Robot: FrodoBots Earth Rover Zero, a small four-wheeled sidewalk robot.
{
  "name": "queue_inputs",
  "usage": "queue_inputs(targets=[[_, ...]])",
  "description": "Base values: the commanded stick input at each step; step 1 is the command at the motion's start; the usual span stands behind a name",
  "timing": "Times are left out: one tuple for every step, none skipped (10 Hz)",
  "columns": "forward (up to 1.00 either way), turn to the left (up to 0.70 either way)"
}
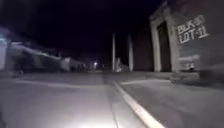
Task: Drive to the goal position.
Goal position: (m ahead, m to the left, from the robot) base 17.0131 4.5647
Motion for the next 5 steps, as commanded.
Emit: queue_inputs(targets=[[0.7, 0.0], [0.7, 0.0], [0.7, 0.0], [0.7, 0.0], [0.7, 0.06]])
